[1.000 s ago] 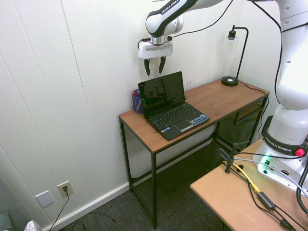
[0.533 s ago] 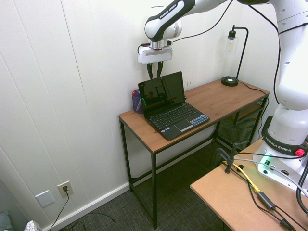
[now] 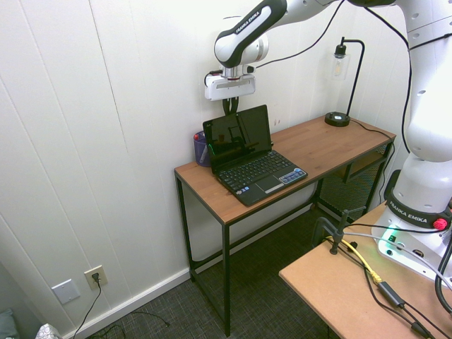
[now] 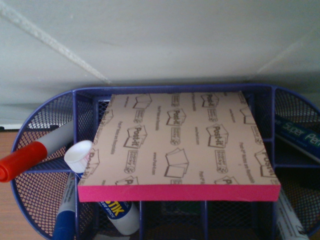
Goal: Close the laptop lid
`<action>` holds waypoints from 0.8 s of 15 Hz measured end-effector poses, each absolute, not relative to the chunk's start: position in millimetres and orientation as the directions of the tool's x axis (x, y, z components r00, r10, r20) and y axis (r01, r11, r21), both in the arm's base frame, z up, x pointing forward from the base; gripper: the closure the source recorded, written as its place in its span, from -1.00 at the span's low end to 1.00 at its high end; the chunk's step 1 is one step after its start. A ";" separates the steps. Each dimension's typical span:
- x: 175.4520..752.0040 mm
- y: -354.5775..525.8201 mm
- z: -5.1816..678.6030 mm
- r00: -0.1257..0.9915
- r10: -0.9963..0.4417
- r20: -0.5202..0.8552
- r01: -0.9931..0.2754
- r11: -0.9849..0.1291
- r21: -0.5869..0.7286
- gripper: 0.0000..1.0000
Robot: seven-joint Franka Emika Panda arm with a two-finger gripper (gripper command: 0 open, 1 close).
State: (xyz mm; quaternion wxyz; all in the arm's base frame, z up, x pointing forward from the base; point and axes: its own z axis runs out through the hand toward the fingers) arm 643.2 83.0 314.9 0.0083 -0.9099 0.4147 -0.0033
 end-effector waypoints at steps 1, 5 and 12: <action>640.3 81.1 312.1 0.654 -0.756 -0.002 -0.756 -0.654 -0.015 1.00; 619.6 71.3 307.2 0.643 -0.766 0.006 -0.766 -0.643 -0.020 1.00; 559.4 59.2 288.2 0.628 -0.779 -0.006 -0.778 -0.628 0.006 1.00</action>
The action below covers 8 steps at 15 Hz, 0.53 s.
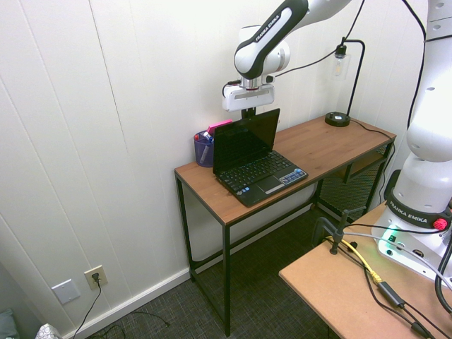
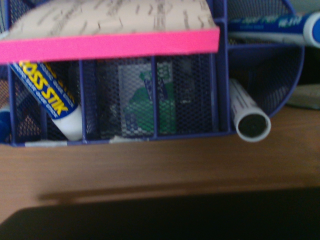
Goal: Close the laptop lid
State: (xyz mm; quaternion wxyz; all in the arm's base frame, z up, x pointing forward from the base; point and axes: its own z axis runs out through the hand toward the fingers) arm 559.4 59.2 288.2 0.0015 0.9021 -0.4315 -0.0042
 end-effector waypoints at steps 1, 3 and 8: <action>551.3 56.5 280.0 0.626 -0.780 -0.011 -0.780 -0.626 0.017 1.00; 532.6 52.3 261.5 0.625 -0.780 -0.029 -0.778 -0.626 0.053 1.00; 493.8 40.5 225.4 0.619 -0.782 -0.067 -0.772 -0.622 0.132 1.00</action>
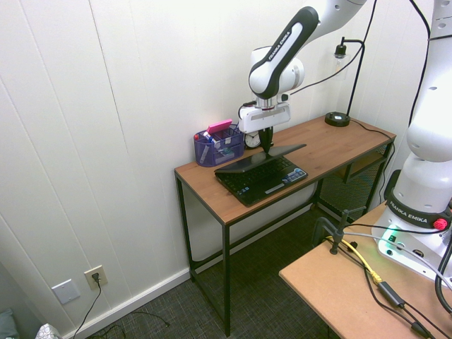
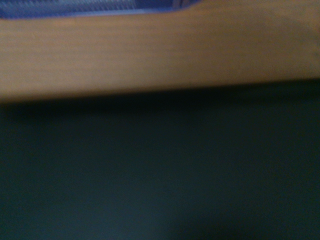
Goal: Close the laptop lid
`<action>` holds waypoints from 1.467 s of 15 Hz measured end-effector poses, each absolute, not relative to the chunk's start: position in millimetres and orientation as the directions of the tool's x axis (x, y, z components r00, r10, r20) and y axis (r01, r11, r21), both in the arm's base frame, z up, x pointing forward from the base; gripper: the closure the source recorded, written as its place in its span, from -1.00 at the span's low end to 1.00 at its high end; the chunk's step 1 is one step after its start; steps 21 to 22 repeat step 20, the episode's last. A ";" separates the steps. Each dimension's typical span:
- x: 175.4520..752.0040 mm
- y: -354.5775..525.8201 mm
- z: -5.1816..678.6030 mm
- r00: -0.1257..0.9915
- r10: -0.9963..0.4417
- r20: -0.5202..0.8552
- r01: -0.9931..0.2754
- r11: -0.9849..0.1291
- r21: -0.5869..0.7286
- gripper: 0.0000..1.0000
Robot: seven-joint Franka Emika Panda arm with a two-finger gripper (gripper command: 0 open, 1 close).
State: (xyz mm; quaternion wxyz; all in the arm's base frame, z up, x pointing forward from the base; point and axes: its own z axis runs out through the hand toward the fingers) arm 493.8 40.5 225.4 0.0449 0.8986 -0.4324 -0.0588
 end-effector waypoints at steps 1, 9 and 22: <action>487.7 38.0 219.8 0.615 -0.785 -0.074 -0.772 -0.619 0.144 1.00; 478.3 30.2 210.1 0.606 -0.790 -0.087 -0.774 -0.612 0.165 1.00; 476.1 26.2 199.8 0.600 -0.794 -0.099 -0.773 -0.607 0.183 1.00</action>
